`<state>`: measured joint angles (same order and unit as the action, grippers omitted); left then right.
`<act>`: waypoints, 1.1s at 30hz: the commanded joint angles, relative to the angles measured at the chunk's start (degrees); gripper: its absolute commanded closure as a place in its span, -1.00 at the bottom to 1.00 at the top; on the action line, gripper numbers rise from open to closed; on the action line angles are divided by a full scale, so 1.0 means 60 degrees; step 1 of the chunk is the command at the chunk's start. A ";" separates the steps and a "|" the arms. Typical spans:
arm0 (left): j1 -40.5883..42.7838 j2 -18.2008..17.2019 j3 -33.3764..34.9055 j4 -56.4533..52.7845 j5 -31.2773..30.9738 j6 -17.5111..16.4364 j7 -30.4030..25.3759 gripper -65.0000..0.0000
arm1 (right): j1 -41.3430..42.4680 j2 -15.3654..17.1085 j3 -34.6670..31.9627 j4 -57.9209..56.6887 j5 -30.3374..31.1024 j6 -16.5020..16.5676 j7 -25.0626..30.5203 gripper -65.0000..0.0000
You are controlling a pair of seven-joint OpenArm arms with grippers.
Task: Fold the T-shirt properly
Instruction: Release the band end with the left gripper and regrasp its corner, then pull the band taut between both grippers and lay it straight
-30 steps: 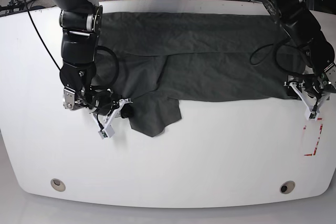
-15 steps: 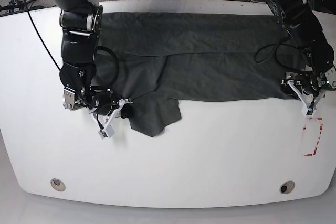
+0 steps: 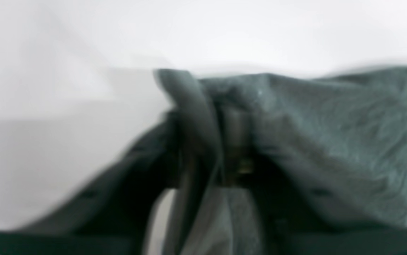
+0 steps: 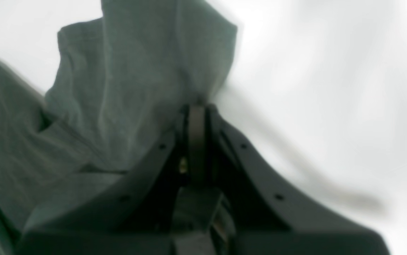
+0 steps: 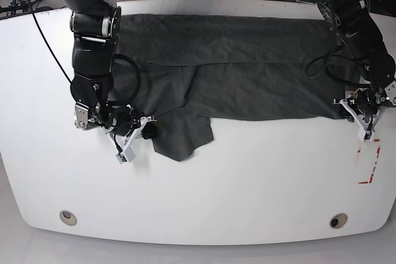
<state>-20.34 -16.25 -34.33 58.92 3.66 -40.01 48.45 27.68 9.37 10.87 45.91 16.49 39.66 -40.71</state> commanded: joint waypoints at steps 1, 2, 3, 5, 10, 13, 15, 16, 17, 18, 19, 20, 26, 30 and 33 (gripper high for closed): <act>-0.0207 -0.0171 -0.0001 0.0137 -0.0090 0.0002 -0.0140 0.84 | 0.0302 0.0117 0.0012 0.0150 0.0116 0.0057 0.0155 1.00; -0.0193 -0.0171 -0.0001 0.0151 -0.0090 0.0002 -0.0155 0.93 | 0.0302 0.0117 0.0012 0.0165 0.0101 0.0057 0.0155 1.00; -0.0193 -0.0171 -0.0001 0.0151 -0.0090 0.0002 -0.0155 0.97 | 0.0317 0.0117 0.0012 0.0224 0.0087 0.0057 0.0155 1.00; -0.0193 -0.0171 -0.0001 0.0166 -0.0090 0.0002 -0.0155 1.00 | 0.0361 0.0117 0.0012 0.0502 0.0072 0.0057 0.0155 1.00; -0.0207 -0.0171 -0.0001 0.0195 -0.0090 0.0002 -0.0155 1.00 | 0.0419 0.0131 0.0012 0.1030 0.0072 0.0057 -0.0021 1.00; -0.0178 -0.0171 -0.0001 0.0620 -0.0090 0.0002 -0.0155 1.00 | 0.0434 0.0219 0.0012 0.1454 0.0072 0.0057 -0.0402 1.00; -0.0149 -0.0141 -0.0001 0.1192 -0.0090 0.0002 -0.0140 1.00 | 0.0390 0.0380 0.0012 0.1982 0.0131 0.0057 -0.0724 1.00; -0.0105 -0.0141 0.0014 0.1353 -0.0090 0.0002 -0.0111 1.00 | 0.0361 0.0395 0.0027 0.2158 0.0131 0.0057 -0.0856 1.00; -0.0002 -0.0127 0.0014 0.1514 -0.0090 0.0002 -0.0111 1.00 | 0.0346 0.0395 0.0027 0.2363 0.0131 0.0057 -0.1003 1.00; 0.0115 -0.0127 0.0029 0.1719 -0.0090 0.0002 -0.0111 1.00 | 0.0331 0.0410 0.0027 0.2656 0.0131 0.0057 -0.1252 1.00; 0.0159 -0.0083 0.0043 0.1866 -0.0090 0.0002 -0.0111 1.00 | 0.0317 0.0439 0.0041 0.2905 0.0145 0.0057 -0.1457 1.00; 0.0203 -0.0010 0.0043 0.2012 -0.0090 0.0002 -0.0111 1.00 | 0.0273 0.0439 0.0041 0.3110 0.0145 0.0057 -0.1633 1.00; 0.0745 0.0093 0.0043 0.2789 -0.0075 0.0002 -0.0111 1.00 | -0.0079 0.0454 0.0744 0.4883 0.0145 0.0057 -0.2966 1.00; 0.1023 0.0108 0.0029 0.3316 -0.0090 0.0002 -0.0111 1.00 | -0.0269 0.0424 0.1081 0.6026 0.0145 0.0057 -0.4006 1.00; 0.1404 0.0122 0.0014 0.3712 -0.0090 0.0002 -0.0111 1.00 | -0.0533 0.0410 0.1155 0.6876 0.0160 0.0057 -0.4417 1.00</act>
<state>-11.44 -14.31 -34.02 78.59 3.14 -40.36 48.62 23.83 11.16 17.47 82.50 16.91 40.07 -66.87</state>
